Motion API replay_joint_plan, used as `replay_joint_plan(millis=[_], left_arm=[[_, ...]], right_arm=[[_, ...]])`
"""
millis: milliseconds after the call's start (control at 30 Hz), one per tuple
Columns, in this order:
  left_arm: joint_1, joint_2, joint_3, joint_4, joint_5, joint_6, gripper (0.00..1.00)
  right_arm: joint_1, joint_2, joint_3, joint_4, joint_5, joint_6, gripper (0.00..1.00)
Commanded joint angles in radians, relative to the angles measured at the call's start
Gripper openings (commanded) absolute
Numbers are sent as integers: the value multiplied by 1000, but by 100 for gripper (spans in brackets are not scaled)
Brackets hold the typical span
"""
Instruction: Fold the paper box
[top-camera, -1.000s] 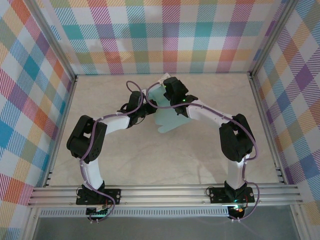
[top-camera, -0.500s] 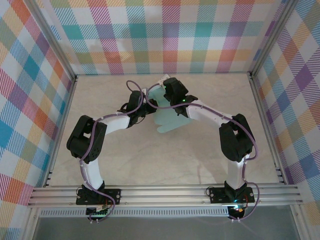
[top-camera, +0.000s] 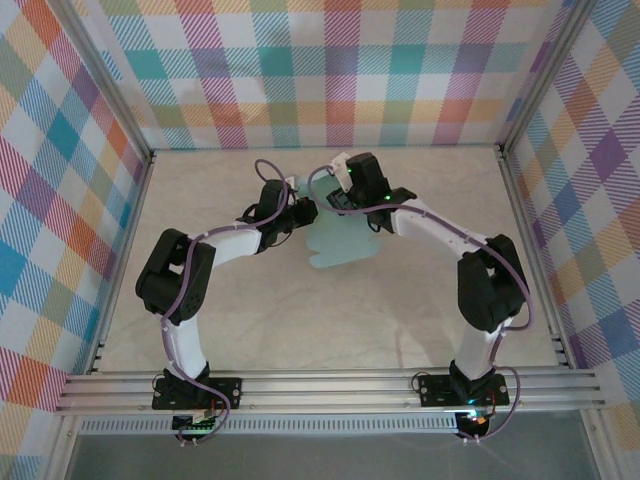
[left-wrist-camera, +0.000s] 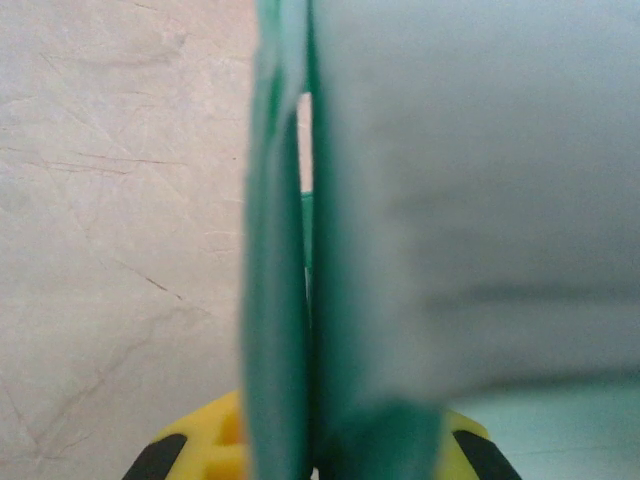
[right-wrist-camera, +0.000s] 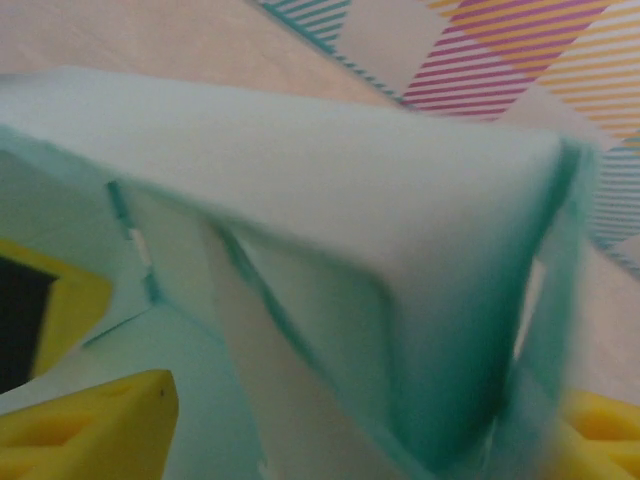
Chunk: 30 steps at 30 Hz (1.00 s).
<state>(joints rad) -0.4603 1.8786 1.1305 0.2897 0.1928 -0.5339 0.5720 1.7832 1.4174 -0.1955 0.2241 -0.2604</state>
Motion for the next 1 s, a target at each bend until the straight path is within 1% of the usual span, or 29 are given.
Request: replay_joint_plan(millis=[0,133,233,300,400,500,567,667,733,867,967], left_arm=[[-5,3,36,26,18,5,0],[-5,4,36,25,19,6,0],[-4,7,38,25,19,6,0],[-4,11,41,23,21,5,0],[-4,14,43,22,24,6,0],[-5,13,43,22,23,6,0],[-4,13,43,22,22,6,0],[-4,13,43,22,22,8,0],[-5,14,43,21,22,8,0],[-4,20,48,22,25,6,0],[-5,23,51,21,27,6,0]], right_arm=[[-27,-54,-22,-39,-229,64,80],[-56,-84,-50,-26,-328,80,82],[-69,-106,-71,-9,-347,87,82],[-70,-115,-80,-2,-332,79,82],[-70,-111,-70,-19,-305,58,76],[-69,-104,-61,-29,-255,43,75],[-69,-104,-64,-22,-196,42,77],[-69,-103,-63,-16,-85,36,83],[-70,-106,-67,-13,-45,23,85],[-72,-114,-66,-25,-28,5,88],[-72,-128,-74,-34,-74,-12,88]])
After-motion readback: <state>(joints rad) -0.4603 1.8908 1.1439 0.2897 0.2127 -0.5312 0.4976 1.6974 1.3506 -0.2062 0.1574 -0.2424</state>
